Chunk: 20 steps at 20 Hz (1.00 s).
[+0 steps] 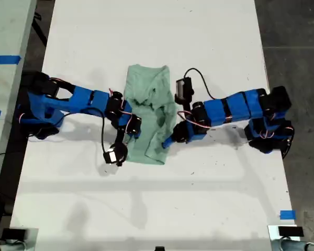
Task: Fold tshirt
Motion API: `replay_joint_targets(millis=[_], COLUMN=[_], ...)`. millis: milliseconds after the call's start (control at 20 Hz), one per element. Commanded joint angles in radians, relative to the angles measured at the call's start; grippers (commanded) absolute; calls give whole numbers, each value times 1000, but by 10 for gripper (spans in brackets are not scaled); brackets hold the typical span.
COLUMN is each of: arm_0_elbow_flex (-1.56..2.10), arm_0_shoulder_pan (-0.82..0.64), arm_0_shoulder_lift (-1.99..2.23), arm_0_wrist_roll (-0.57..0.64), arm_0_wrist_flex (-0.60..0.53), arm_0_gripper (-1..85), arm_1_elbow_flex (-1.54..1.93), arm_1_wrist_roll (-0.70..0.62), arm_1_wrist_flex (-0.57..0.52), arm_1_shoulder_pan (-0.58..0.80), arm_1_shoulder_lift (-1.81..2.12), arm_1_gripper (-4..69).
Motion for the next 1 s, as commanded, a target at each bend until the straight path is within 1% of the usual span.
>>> replay_joint_targets(millis=[0,50,100,150,200,250,300,500,550,600,750,950], arm_0_elbow_flex=[-64,-66,-64,-51,-37,-29,-26,31,75,150,440,712], arm_0_shoulder_pan=[-28,-38,-46,-52,-55,-55,-58,-57,-54,-51,-40,2], arm_0_shoulder_lift=[-38,-75,-112,-135,-143,-135,-110,133,219,325,655,914], arm_0_wrist_roll=[63,63,63,63,64,64,64,64,61,57,5,-103], arm_0_wrist_flex=[-149,-158,-166,-183,-195,-189,-153,81,126,138,126,140], arm_0_gripper=[1,13,44,148,201,236,247,245,244,235,234,241], arm_1_elbow_flex=[67,104,138,164,186,202,218,282,304,334,456,658], arm_1_wrist_roll=[23,28,32,35,38,41,46,67,74,80,94,121], arm_1_wrist_flex=[-49,-67,-84,-97,-104,-109,-110,-115,-115,-115,-117,-115], arm_1_shoulder_pan=[-9,-9,-9,-9,-9,-8,-8,-14,-17,-20,-25,-25], arm_1_shoulder_lift=[152,183,212,235,252,264,273,345,377,423,601,881], arm_1_gripper=[333,331,329,327,326,326,326,325,325,325,319,314])
